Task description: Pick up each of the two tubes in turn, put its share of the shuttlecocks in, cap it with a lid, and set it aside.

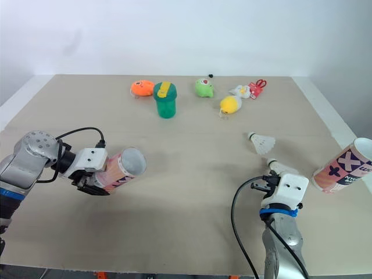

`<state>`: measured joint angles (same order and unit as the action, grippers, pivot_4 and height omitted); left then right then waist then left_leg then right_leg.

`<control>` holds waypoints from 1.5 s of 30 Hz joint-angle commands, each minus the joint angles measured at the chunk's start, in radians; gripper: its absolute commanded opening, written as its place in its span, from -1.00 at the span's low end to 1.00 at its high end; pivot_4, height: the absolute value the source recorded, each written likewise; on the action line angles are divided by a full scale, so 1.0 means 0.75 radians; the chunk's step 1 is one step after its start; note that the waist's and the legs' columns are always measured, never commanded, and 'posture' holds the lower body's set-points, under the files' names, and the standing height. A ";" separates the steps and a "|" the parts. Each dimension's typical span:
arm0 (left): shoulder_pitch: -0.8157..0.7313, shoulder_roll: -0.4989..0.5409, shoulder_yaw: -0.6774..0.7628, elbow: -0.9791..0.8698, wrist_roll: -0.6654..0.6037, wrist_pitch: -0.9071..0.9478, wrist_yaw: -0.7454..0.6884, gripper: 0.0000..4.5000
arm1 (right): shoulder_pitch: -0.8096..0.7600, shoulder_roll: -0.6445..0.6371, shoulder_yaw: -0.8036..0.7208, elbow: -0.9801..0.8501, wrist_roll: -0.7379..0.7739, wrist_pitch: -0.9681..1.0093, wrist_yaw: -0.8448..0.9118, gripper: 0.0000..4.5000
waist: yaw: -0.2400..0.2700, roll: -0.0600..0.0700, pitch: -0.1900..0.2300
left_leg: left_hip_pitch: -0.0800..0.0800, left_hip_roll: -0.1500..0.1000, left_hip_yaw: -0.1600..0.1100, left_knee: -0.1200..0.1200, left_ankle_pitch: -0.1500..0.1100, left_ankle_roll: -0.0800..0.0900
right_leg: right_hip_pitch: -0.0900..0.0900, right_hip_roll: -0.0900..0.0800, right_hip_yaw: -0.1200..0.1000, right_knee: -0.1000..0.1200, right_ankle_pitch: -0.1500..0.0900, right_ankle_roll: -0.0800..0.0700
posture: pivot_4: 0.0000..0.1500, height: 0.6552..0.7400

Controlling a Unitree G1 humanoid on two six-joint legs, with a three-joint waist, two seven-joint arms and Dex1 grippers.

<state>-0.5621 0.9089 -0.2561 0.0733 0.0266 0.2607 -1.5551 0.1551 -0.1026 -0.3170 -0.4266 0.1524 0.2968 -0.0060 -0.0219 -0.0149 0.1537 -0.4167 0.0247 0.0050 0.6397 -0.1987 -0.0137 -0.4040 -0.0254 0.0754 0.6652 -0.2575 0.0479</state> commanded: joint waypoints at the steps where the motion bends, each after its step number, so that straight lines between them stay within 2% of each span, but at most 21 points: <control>1: 0.030 -0.029 -0.048 -0.016 -0.013 0.009 0.007 0.49 | -0.011 -0.107 -0.027 -0.158 0.093 -0.174 0.179 -0.99 | 0.000 0.001 0.000 | 0.000 -0.001 0.000 0.000 0.000 0.000 | 0.000 -0.001 0.000 0.000 0.000 0.000 | 1.00 1.00; 4: 0.029 -0.029 -0.049 -0.013 -0.013 0.010 0.005 0.49 | -0.011 -0.205 0.079 -0.238 0.214 -0.149 0.384 -0.99 | -0.001 0.001 0.000 | 0.000 -0.001 0.001 0.000 0.000 0.000 | 0.000 0.000 0.001 0.000 0.000 0.001 | 1.00 1.00; 7: 0.020 -0.031 -0.055 -0.005 -0.009 0.008 -0.002 0.49 | -0.064 -0.417 0.261 -0.344 0.349 0.007 0.664 -0.99 | 0.000 0.001 0.000 | 0.001 0.000 -0.001 0.000 0.000 0.000 | 0.001 0.001 0.000 0.000 0.000 0.001 | 1.00 1.00; 10: 0.010 -0.035 -0.065 -0.003 -0.009 0.008 -0.015 0.49 | -0.201 -0.588 0.347 -0.401 0.508 0.183 0.816 -0.99 | 0.002 -0.001 0.000 | 0.001 0.000 0.000 0.000 0.000 0.000 | 0.002 0.000 0.002 0.000 0.000 0.001 | 1.00 1.00; 13: -0.003 -0.041 -0.069 0.009 -0.005 0.005 -0.018 0.49 | -0.378 -0.670 0.406 -0.382 0.579 0.268 0.906 -0.99 | 0.004 -0.002 0.001 | 0.000 -0.002 -0.002 0.001 0.000 0.000 | 0.003 0.001 0.001 -0.002 0.000 0.001 | 1.00 1.00; 18: -0.032 -0.057 -0.081 0.048 0.009 -0.012 -0.024 0.49 | -0.615 -0.679 0.552 -0.276 0.565 0.290 1.025 -0.99 | 0.006 -0.003 0.000 | -0.003 -0.005 -0.005 0.001 0.000 0.000 | 0.002 0.000 0.000 -0.002 -0.002 0.003 | 1.00 1.00; 22: -0.041 -0.068 -0.086 0.062 0.013 -0.018 -0.029 0.49 | -0.804 -0.632 0.735 -0.160 0.446 0.222 1.124 -0.99 | 0.011 -0.003 0.000 | -0.004 -0.006 -0.006 0.002 0.000 0.001 | 0.001 0.000 -0.001 -0.002 -0.002 0.003 | 1.00 1.00; 29: -0.035 -0.078 -0.085 0.057 0.010 -0.017 -0.026 0.49 | -0.940 -0.569 0.898 -0.030 0.273 0.144 1.195 -0.99 | 0.009 -0.003 0.000 | -0.005 -0.006 -0.007 0.003 0.001 0.002 | 0.001 0.000 -0.001 -0.001 -0.001 0.003 | 1.00 1.00; 30: -0.030 -0.076 -0.083 0.057 0.011 -0.021 -0.025 0.49 | -0.943 -0.567 0.895 -0.031 0.279 0.154 1.201 -0.70 | 0.010 -0.003 0.000 | -0.006 -0.006 -0.007 0.003 0.001 0.002 | 0.001 0.000 -0.001 -0.001 -0.001 0.003 | 1.00 1.00; 32: -0.023 -0.072 -0.081 0.055 0.011 -0.022 -0.024 0.49 | -0.930 -0.554 0.866 -0.043 0.301 0.174 1.190 -0.41 | 0.010 -0.003 0.000 | -0.006 -0.006 -0.007 0.004 0.001 0.002 | 0.001 0.000 -0.001 -0.001 -0.001 0.003 | 1.00 1.00; 34: -0.019 -0.072 -0.079 0.049 0.009 -0.017 -0.022 0.49 | -0.897 -0.526 0.804 -0.067 0.336 0.190 1.137 0.03 | 0.010 -0.003 0.000 | -0.006 -0.005 -0.007 0.003 0.001 0.002 | 0.001 0.000 -0.001 -0.001 -0.001 0.003 | 1.00 1.00; 36: -0.015 -0.072 -0.076 0.043 0.007 -0.014 -0.019 0.49 | -0.846 -0.486 0.696 -0.093 0.354 0.191 1.030 0.39 | 0.010 -0.003 0.000 | -0.006 -0.005 -0.008 0.003 0.001 0.002 | 0.001 0.000 -0.002 -0.001 -0.001 0.003 | 1.00 1.00; 39: -0.007 -0.070 -0.073 0.043 0.007 -0.018 -0.018 0.49 | -0.781 -0.424 0.550 -0.090 0.250 0.124 0.817 0.89 | 0.012 -0.003 0.000 | -0.006 -0.005 -0.008 0.003 0.001 0.002 | 0.001 0.000 -0.002 -0.001 -0.001 0.003 | 1.00 1.00; 40: -0.005 -0.069 -0.073 0.044 0.007 -0.020 -0.018 0.49 | -0.757 -0.420 0.517 -0.072 0.160 0.084 0.726 0.95 | 0.012 -0.003 0.000 | -0.006 -0.006 -0.007 0.003 0.001 0.002 | 0.001 0.000 -0.002 -0.001 -0.001 0.003 | 1.00 1.00; 43: -0.004 -0.076 -0.075 0.054 0.010 -0.031 -0.015 0.49 | -0.575 -0.392 0.318 -0.028 -0.037 0.162 0.391 0.95 | 0.020 -0.006 -0.002 | -0.006 -0.007 -0.007 0.003 0.001 0.002 | 0.001 0.000 -0.002 -0.001 -0.001 0.003 | 1.00 1.00; 45: -0.005 -0.080 -0.075 0.060 0.011 -0.039 -0.011 0.49 | -0.502 -0.377 0.228 -0.020 -0.085 0.202 0.287 0.95 | 0.032 -0.006 -0.002 | -0.006 -0.007 -0.008 0.002 0.001 0.001 | 0.001 -0.001 -0.003 -0.001 -0.003 0.003 | 1.00 1.00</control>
<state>-0.5927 0.8684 -0.2653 0.1056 0.0298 0.2361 -1.5674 -0.2390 -0.3934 -0.0670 -0.4338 0.1345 0.4258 0.3007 0.0024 -0.0193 0.1522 -0.4214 0.0188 -0.0001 0.6410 -0.1982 -0.0126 -0.4036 -0.0264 0.0739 0.6644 -0.2598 0.0499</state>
